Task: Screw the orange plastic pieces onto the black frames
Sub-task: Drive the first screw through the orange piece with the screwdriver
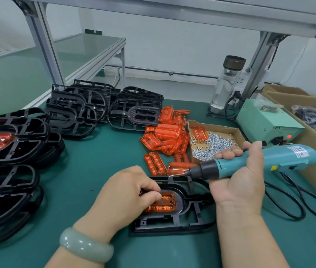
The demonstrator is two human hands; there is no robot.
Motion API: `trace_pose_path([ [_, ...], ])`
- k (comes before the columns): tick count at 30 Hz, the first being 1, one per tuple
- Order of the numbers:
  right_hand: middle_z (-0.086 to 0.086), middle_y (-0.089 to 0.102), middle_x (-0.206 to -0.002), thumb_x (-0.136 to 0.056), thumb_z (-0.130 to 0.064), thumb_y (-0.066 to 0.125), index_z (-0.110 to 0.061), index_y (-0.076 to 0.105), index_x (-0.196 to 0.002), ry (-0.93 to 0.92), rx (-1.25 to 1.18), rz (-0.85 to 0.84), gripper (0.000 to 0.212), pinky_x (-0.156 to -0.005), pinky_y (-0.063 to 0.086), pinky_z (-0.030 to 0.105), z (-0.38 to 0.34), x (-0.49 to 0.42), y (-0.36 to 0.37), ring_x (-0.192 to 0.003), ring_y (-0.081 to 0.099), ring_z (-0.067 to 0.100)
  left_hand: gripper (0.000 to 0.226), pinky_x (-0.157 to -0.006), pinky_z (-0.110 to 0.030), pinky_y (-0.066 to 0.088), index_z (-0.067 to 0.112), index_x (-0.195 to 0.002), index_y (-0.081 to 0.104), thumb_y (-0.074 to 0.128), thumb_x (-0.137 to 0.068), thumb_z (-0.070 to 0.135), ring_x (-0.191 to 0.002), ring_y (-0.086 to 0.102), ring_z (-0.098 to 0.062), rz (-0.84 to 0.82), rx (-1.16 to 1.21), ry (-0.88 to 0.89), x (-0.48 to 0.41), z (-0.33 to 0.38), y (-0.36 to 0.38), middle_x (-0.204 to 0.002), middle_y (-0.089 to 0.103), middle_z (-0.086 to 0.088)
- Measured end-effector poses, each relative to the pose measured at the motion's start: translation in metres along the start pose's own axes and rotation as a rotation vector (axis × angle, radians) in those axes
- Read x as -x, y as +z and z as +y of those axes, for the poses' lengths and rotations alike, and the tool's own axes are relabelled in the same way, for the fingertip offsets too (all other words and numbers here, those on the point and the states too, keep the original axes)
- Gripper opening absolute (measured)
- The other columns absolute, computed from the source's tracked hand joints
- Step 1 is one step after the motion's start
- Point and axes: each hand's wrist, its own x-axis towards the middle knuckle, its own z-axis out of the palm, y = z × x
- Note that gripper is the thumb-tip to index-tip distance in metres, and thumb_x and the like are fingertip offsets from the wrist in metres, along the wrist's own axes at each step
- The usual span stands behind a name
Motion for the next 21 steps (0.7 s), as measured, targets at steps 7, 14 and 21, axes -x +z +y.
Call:
trace_pose_path([
  [7, -0.01, 0.05, -0.06, -0.09, -0.034, 0.064, -0.022, 0.051, -0.082, -0.019, 0.134, 0.033, 0.019, -0.057, 0.047, 0.019, -0.014, 0.005, 0.008, -0.05, 0.049, 0.006, 0.013, -0.079, -0.014, 0.043, 0.039, -0.085, 0.073, 0.075, -0.074, 0.033, -0.085, 0.057, 0.0, 0.078, 0.105, 0.035, 0.0, 0.002, 0.004, -0.086, 0.06, 0.016],
  [14, -0.01, 0.05, -0.06, -0.09, -0.035, 0.063, -0.022, 0.05, -0.082, -0.039, 0.16, 0.024, 0.02, -0.056, 0.046, 0.019, -0.014, 0.011, 0.014, -0.05, 0.049, 0.007, 0.029, -0.072, -0.008, 0.045, 0.042, -0.083, 0.068, 0.081, -0.068, 0.022, -0.077, 0.063, -0.002, 0.164, 0.37, 0.09, 0.001, 0.013, 0.008, -0.082, 0.065, 0.015],
  [21, -0.009, 0.05, -0.061, -0.092, -0.036, 0.062, -0.021, 0.05, -0.084, -0.026, 0.199, -0.022, 0.02, -0.055, 0.046, 0.019, -0.009, 0.018, 0.015, -0.05, 0.049, 0.007, 0.005, -0.071, -0.008, 0.044, 0.022, -0.078, 0.076, 0.072, -0.074, 0.022, -0.076, 0.062, 0.002, 0.208, 0.267, 0.149, -0.001, 0.017, 0.011, -0.077, 0.066, 0.016],
])
